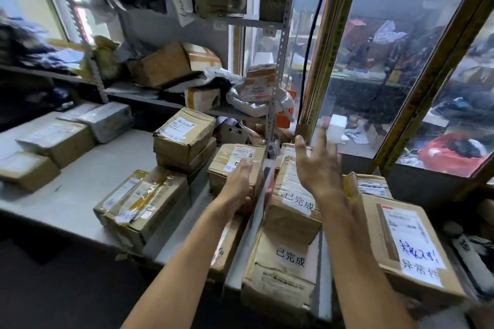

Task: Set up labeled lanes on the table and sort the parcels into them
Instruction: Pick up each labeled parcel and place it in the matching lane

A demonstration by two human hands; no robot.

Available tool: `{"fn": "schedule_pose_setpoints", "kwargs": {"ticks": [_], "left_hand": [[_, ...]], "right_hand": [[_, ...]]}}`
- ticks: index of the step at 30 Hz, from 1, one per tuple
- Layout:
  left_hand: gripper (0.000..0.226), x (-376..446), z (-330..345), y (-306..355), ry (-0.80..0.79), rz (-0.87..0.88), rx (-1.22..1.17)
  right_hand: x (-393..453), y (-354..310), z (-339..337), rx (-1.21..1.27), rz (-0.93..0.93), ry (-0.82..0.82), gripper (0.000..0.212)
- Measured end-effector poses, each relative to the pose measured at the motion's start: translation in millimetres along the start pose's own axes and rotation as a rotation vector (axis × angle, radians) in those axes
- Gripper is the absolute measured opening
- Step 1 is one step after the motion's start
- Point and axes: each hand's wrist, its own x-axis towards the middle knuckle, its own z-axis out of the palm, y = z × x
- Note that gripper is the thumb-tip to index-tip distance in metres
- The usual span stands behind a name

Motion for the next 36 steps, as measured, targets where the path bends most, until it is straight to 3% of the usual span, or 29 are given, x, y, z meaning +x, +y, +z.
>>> {"fn": "schedule_pose_setpoints", "kwargs": {"ticks": [3,8,11,15,23,36], "left_hand": [[0.070,-15.6,-47.6,-17.1,0.269,0.088,0.057],[0.063,-73.9,-142.4,-49.2,0.712,0.057,0.380],[0.074,-111.8,-199.0,-70.9,0.855,-0.023,0.499],[0.066,-148.3,-255.7,-97.8,1.014,-0.085,0.610],[0.069,-154.6,-373.7,-133.4,1.035,-0.226,0.652],[0.071,-152.1,-526.7,-146.2,1.049,-0.246,0.580]], "right_hand": [[-9.5,-36.9,26.7,-0.006,-0.183,-0.089,0.072],[-51.4,-109.7,86.9,0.008,-0.534,-0.282,0.071],[-82.4,-148.4,133.1,-0.094,-0.694,-0.386,0.072],[-122.7,-179.5,193.3,-0.205,-0.792,-0.532,0.076],[-182.8,-247.8,282.8,-0.219,-0.784,-0.658,0.077],[-227.9,-374.6,397.5,-0.303,-0.804,-0.685,0.077]]}}
